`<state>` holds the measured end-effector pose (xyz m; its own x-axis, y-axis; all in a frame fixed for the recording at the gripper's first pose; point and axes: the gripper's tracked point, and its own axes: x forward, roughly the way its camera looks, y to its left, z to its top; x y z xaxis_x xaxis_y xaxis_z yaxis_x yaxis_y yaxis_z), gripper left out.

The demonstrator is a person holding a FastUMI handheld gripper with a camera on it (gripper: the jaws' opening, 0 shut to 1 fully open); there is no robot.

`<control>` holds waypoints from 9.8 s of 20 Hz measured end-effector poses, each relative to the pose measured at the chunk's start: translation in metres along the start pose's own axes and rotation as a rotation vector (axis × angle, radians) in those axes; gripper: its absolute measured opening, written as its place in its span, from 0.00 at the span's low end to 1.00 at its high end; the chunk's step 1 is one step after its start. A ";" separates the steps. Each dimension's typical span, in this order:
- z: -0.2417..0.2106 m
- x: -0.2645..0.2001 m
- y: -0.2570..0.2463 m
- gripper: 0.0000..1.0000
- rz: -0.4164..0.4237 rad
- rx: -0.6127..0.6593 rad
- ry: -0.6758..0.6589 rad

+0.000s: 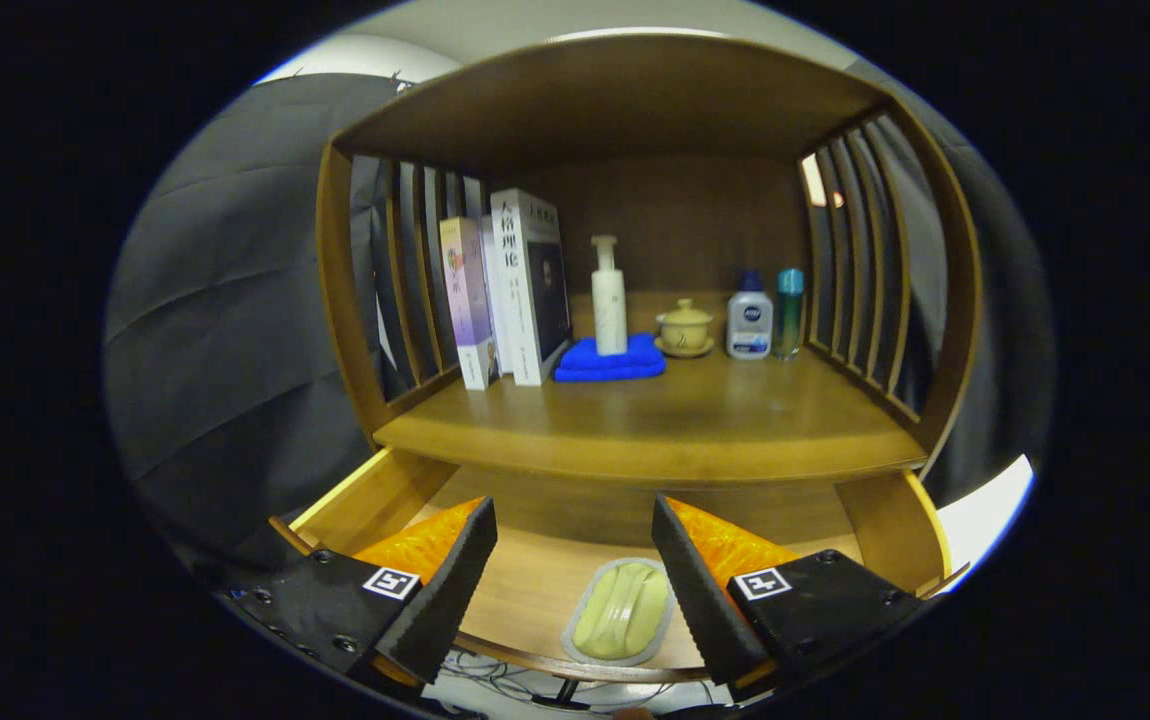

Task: Pull open the drawer, take out the items inside it, and place them on the countertop above the cabinet.

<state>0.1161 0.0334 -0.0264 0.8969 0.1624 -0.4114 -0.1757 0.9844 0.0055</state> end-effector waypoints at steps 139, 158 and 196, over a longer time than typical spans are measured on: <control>-0.132 -0.062 0.016 0.99 -0.172 -0.043 -0.303; -0.128 -0.047 0.002 0.99 -0.268 -0.058 -0.319; -0.094 0.020 -0.011 1.00 -0.296 -0.023 -0.284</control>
<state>0.0984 0.0193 -0.1203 0.9859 -0.1120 -0.1241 0.1003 0.9902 -0.0969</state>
